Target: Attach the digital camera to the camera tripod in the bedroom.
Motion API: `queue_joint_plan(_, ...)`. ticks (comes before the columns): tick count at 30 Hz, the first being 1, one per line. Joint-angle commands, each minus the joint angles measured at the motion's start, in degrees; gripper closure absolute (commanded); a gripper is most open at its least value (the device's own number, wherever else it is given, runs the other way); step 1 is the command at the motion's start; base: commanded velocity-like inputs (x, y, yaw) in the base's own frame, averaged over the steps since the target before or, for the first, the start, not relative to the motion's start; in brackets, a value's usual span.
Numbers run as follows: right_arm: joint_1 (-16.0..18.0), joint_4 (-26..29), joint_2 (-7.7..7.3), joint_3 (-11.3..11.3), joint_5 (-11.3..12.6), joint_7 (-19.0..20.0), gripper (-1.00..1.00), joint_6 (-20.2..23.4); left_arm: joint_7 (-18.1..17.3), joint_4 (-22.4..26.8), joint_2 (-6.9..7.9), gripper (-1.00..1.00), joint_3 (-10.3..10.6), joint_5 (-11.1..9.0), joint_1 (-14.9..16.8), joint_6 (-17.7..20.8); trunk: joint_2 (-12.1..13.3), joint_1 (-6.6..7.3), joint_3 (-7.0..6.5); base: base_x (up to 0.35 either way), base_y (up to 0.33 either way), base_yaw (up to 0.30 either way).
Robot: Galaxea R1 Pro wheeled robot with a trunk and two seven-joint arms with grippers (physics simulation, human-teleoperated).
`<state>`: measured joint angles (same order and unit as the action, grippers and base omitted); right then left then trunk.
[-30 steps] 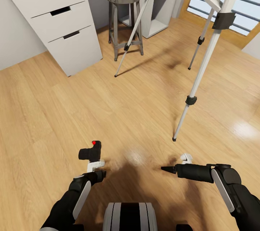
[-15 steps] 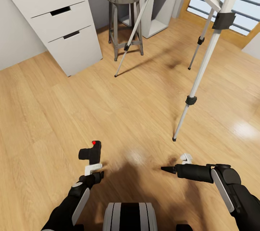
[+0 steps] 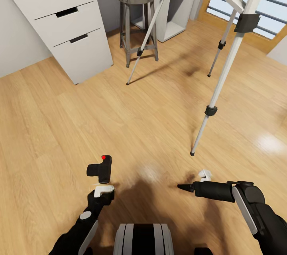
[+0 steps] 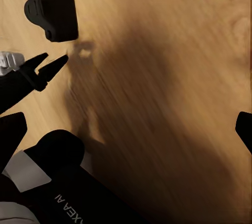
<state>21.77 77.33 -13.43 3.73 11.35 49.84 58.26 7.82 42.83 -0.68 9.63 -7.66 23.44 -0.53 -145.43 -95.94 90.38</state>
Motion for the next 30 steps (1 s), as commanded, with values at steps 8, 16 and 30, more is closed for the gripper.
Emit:
queue_joint_plan(8,0.0,0.0,0.23,0.1,-0.8,0.2,-1.0,0.3,0.4,-0.4,-0.18,-1.0,2.1,1.6,0.0,-3.0,0.0,0.01,0.03,0.0,0.0,0.0)
queue_joint_plan(16,0.0,0.0,0.24,0.1,-0.8,0.2,-1.0,0.3,0.4,-0.4,-0.37,-1.0,2.1,1.7,0.0,-3.2,0.0,0.01,0.03,0.0,0.0,0.0)
queue_joint_plan(30,0.0,0.1,0.18,0.0,-0.8,0.2,-1.0,0.3,0.9,-0.5,-0.36,-1.0,1.3,0.7,0.0,-6.3,0.0,0.01,0.03,0.0,0.0,0.0)
